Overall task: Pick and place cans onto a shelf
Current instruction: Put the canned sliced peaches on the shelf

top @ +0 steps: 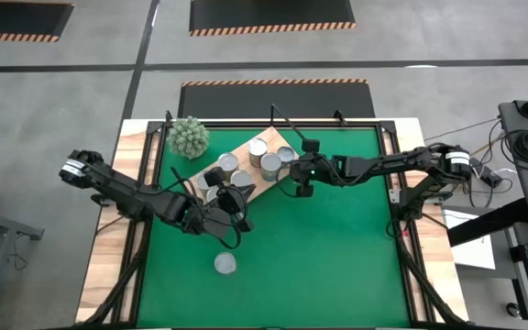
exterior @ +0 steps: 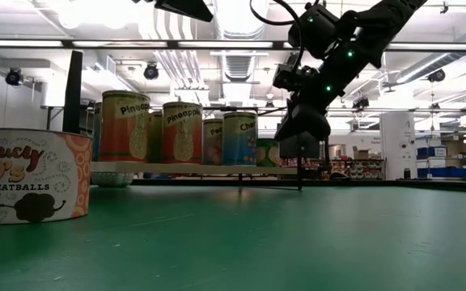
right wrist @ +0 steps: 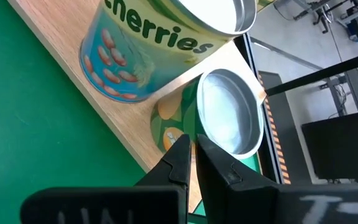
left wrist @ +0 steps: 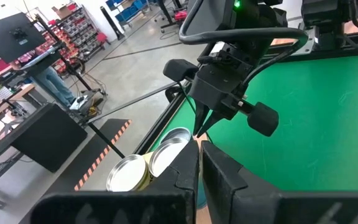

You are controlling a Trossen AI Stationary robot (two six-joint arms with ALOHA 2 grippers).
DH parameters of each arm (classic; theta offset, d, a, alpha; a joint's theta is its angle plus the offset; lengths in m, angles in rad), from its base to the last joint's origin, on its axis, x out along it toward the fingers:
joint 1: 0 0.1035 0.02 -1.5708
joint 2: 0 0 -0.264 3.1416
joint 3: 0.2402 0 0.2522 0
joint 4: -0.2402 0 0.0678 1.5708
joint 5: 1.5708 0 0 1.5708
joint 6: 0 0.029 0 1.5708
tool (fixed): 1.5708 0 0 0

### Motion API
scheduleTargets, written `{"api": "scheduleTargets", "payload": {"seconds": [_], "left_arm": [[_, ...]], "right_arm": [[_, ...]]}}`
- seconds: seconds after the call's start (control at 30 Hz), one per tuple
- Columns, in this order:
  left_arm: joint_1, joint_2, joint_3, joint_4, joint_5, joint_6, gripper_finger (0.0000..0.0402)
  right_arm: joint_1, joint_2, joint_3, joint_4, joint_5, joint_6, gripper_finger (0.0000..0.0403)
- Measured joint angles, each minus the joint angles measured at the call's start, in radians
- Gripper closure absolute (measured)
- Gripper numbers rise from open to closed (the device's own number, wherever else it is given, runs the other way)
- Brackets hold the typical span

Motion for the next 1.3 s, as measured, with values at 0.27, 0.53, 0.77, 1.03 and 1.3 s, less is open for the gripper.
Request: {"api": "scheduleTargets", "payload": {"seconds": [0.27, 0.53, 0.77, 1.03, 1.3], "left_arm": [[0.0, 0.0, 0.0, 0.0, 0.0, 0.0, 0.0402], [0.0, 0.0, 0.0, 0.0, 0.0, 0.0, 0.0402], [0.0, 0.0, 0.0, 0.0, 0.001, -0.002, 0.0402], [0.0, 0.0, 0.0, 0.0, 0.002, -0.004, 0.0402], [0.0, 0.001, 0.0, 0.0, 0.002, -0.004, 0.0402]], "right_arm": [[0.0, -0.001, 0.0, -0.006, -0.027, 0.008, 0.039], [0.0, 0.004, 0.0, -0.004, -0.026, 0.007, 0.039], [-0.004, 0.027, -0.001, -0.012, -0.019, 0.006, 0.039], [-0.025, 0.066, -0.001, 0.05, -0.007, -0.036, 0.039], [-0.026, 0.065, 0.0, 0.052, -0.013, -0.042, 0.039]]}}
